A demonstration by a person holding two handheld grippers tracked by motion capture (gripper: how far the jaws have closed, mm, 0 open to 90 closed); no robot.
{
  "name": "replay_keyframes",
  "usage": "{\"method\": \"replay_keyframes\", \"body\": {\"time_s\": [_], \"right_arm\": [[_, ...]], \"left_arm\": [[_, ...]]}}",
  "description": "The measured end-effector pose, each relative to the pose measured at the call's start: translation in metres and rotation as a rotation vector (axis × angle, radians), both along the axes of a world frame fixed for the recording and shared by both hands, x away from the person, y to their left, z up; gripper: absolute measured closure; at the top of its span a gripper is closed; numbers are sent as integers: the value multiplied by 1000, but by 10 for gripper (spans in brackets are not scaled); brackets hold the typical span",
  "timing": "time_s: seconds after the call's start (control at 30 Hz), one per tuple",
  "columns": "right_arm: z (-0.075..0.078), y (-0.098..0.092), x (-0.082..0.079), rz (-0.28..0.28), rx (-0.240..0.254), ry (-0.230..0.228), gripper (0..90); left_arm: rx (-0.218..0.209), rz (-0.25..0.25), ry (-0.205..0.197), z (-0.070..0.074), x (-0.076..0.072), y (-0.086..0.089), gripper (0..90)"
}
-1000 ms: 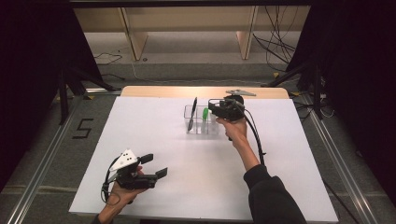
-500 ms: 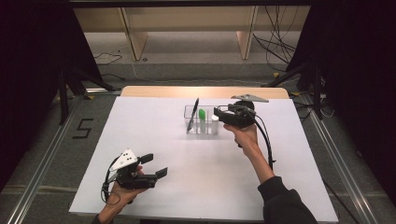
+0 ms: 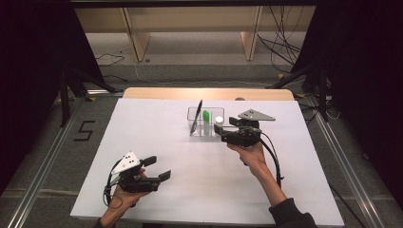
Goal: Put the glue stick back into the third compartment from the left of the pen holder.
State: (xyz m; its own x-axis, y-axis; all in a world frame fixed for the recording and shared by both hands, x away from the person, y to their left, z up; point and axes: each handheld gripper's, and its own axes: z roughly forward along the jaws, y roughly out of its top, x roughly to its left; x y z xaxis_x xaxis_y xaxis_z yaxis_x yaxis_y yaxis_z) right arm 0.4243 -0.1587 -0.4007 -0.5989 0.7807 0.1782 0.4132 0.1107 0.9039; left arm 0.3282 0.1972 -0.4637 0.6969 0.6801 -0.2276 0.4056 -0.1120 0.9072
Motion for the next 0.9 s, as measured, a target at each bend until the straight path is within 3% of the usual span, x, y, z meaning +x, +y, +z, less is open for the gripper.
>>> {"method": "replay_keyframes", "body": {"time_s": [0.17, 0.9], "right_arm": [[1, -1, -8, 10, -18, -20, 287], [-9, -10, -37, 46, 6, -28, 260]], "left_arm": [[1, -1, 0, 0, 0, 0, 157], [-5, -10, 15, 0, 1, 0, 156]]}}
